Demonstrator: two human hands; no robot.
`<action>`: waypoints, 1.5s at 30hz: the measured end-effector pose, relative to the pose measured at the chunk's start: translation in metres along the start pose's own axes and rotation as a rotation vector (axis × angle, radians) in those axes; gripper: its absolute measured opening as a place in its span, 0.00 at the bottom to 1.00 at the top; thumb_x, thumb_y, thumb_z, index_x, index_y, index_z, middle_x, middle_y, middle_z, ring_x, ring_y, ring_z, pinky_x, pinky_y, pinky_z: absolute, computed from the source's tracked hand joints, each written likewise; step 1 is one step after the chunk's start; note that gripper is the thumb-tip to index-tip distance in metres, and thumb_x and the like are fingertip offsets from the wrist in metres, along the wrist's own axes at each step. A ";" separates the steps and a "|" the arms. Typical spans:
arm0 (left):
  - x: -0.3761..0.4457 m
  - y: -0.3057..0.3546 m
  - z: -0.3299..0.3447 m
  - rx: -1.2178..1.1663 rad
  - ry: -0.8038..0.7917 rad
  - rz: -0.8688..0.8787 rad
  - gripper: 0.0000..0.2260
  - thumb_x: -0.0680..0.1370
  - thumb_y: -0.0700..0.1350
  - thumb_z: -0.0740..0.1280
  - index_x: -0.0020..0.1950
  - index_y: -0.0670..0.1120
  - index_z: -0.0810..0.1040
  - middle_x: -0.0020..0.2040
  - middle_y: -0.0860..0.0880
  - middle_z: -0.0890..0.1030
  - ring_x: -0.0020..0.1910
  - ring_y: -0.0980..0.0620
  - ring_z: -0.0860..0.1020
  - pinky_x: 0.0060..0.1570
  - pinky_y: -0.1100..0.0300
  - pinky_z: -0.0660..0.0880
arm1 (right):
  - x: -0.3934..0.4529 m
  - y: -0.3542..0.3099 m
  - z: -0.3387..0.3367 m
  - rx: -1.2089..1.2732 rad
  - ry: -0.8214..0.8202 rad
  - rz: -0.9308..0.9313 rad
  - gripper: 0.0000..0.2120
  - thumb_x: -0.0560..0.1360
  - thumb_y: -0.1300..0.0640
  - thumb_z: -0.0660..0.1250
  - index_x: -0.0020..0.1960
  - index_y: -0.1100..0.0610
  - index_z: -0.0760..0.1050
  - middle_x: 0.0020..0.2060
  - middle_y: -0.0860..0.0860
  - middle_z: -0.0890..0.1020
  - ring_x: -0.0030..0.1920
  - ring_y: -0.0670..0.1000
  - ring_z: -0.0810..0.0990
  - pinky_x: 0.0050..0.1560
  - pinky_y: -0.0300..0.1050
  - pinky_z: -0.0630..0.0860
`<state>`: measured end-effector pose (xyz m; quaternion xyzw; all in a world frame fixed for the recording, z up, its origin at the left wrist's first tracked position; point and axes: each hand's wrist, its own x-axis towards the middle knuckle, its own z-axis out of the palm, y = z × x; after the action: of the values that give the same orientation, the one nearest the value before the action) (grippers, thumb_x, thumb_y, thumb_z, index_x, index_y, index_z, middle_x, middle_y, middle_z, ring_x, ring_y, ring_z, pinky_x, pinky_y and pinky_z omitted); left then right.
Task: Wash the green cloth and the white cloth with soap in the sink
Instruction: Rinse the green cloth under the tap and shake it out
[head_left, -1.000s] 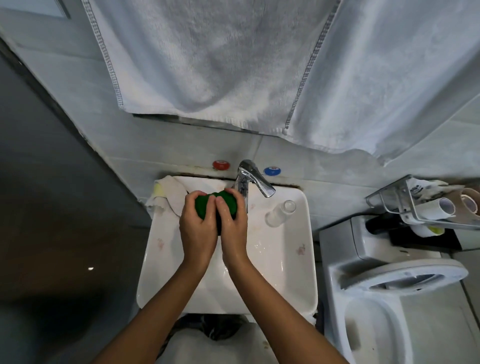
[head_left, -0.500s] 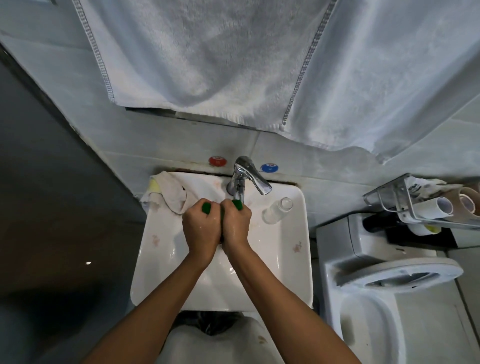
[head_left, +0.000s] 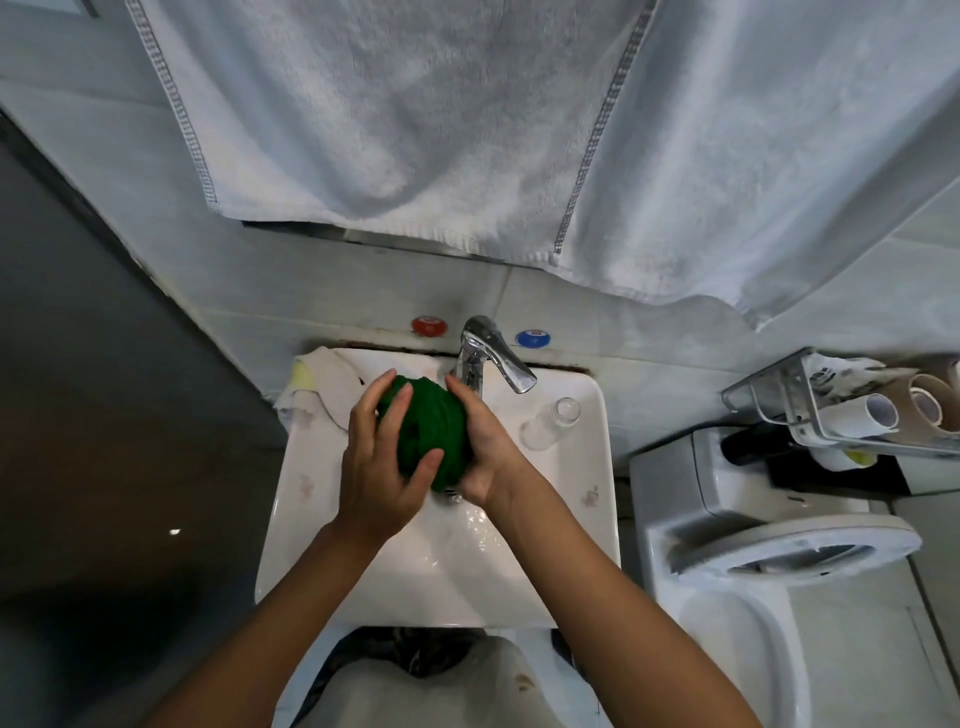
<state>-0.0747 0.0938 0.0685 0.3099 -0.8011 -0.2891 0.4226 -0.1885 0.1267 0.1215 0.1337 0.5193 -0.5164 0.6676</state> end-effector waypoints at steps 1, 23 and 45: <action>0.003 0.000 0.000 0.029 -0.001 0.027 0.23 0.79 0.59 0.54 0.70 0.48 0.61 0.67 0.43 0.64 0.66 0.48 0.67 0.60 0.61 0.69 | -0.001 0.002 0.001 -0.007 -0.008 0.000 0.26 0.73 0.38 0.65 0.60 0.56 0.78 0.52 0.58 0.82 0.52 0.57 0.81 0.53 0.50 0.79; 0.053 0.061 0.003 -0.179 0.231 -0.536 0.12 0.77 0.55 0.58 0.50 0.49 0.75 0.49 0.55 0.75 0.52 0.54 0.73 0.51 0.60 0.71 | -0.019 0.035 0.022 -0.417 0.216 -1.176 0.15 0.68 0.41 0.64 0.51 0.48 0.72 0.50 0.51 0.75 0.50 0.41 0.75 0.52 0.34 0.73; 0.043 0.037 0.028 -0.237 0.111 -0.602 0.16 0.74 0.34 0.63 0.28 0.47 0.70 0.23 0.55 0.71 0.23 0.58 0.70 0.27 0.66 0.66 | 0.015 0.013 0.010 -0.330 0.320 -0.735 0.17 0.74 0.67 0.60 0.28 0.57 0.69 0.23 0.48 0.69 0.26 0.46 0.67 0.29 0.40 0.64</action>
<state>-0.1272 0.0906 0.1035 0.4967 -0.6102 -0.4749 0.3943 -0.1728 0.1169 0.1087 -0.0900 0.7050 -0.6026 0.3628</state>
